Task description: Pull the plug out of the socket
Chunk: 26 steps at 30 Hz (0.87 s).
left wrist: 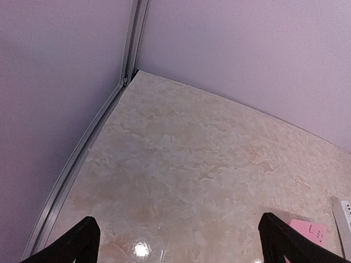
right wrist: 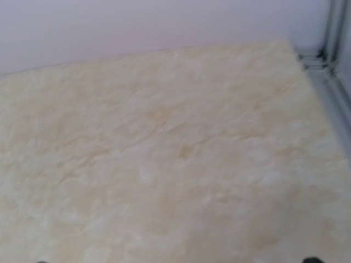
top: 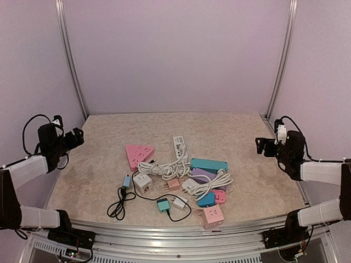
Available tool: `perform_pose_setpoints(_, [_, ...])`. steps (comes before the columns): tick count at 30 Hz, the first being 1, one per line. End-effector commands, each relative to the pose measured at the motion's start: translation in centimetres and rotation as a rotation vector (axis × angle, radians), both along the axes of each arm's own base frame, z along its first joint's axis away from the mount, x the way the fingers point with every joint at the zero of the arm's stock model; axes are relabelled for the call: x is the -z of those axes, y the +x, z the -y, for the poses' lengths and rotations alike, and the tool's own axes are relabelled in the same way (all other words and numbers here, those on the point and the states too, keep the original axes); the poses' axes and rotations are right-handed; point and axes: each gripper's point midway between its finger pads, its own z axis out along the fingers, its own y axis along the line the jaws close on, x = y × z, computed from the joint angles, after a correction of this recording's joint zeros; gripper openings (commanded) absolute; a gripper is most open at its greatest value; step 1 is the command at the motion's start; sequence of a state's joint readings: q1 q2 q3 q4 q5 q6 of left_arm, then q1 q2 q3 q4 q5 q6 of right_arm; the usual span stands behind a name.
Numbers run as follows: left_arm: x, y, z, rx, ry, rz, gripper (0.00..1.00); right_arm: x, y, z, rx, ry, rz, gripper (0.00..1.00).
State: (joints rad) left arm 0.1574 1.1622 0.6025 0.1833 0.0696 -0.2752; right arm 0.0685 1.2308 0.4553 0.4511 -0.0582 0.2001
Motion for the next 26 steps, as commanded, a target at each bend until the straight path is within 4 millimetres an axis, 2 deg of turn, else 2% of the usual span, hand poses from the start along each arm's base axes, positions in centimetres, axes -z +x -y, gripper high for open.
perform_pose_setpoints(1, [-2.2,-1.8,-0.2,-0.003,0.115,0.215,0.99,-3.7,-1.4,2.3,0.061,-0.035,0.228,1.0])
perform_pose_setpoints(5, [-0.5,-3.1,0.7,0.003,0.192,0.21,0.99,-2.9,-3.4,3.5,0.112,-0.079,0.261,1.0])
perform_pose_setpoints(8, [0.7,-3.9,0.8,-0.021,0.252,0.202,0.99,-3.0,-5.2,4.0,0.144,-0.1,0.327,1.0])
perform_pose_setpoints(10, [0.8,-4.1,1.0,-0.012,0.256,0.216,0.99,-2.8,-5.7,4.1,0.145,-0.106,0.336,1.0])
perform_pose_setpoints(26, [1.0,-4.1,1.0,-0.042,0.238,0.212,0.99,-2.7,-5.8,4.1,0.144,-0.102,0.332,1.0])
